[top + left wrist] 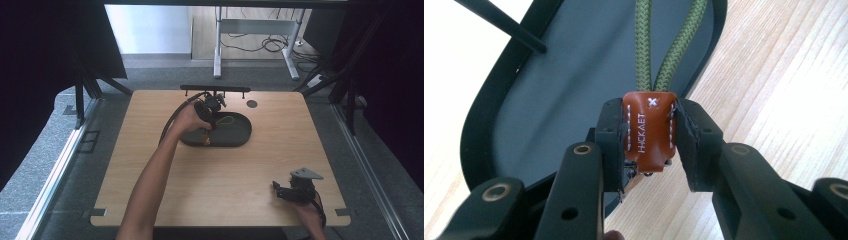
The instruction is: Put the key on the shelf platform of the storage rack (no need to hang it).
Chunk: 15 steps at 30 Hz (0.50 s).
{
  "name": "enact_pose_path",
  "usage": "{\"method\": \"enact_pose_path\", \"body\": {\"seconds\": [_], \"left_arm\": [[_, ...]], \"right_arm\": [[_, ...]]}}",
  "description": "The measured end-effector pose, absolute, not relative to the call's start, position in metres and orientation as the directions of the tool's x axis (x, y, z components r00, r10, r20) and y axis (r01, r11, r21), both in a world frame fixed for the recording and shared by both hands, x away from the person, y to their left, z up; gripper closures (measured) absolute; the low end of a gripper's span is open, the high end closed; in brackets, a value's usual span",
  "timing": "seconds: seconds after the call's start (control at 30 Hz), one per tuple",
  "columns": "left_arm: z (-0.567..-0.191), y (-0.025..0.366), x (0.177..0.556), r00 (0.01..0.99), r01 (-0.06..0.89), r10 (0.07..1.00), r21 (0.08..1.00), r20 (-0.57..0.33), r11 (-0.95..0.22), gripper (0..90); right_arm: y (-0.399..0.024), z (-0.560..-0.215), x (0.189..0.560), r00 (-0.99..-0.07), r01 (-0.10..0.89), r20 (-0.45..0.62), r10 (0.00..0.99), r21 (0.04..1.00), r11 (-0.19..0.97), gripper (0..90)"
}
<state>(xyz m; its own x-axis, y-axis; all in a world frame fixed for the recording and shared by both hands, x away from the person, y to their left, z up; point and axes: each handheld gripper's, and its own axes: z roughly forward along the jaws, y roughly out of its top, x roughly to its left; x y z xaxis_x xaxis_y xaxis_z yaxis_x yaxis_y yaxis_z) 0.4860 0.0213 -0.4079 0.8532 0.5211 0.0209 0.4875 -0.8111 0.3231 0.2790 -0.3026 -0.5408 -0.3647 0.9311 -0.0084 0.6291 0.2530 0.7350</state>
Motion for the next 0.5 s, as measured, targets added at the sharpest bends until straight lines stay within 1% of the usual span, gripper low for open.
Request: {"method": "enact_pose_path", "body": {"seconds": [0.5], "left_arm": [[-0.427, 0.023, 0.490, 0.846, 0.508, 0.532, 0.286, 0.008, -0.812, 66.3]], "right_arm": [[-0.302, -0.541, 0.279, -0.361, 0.631, -0.008, 0.932, 0.735, 0.250, 18.9]]}}
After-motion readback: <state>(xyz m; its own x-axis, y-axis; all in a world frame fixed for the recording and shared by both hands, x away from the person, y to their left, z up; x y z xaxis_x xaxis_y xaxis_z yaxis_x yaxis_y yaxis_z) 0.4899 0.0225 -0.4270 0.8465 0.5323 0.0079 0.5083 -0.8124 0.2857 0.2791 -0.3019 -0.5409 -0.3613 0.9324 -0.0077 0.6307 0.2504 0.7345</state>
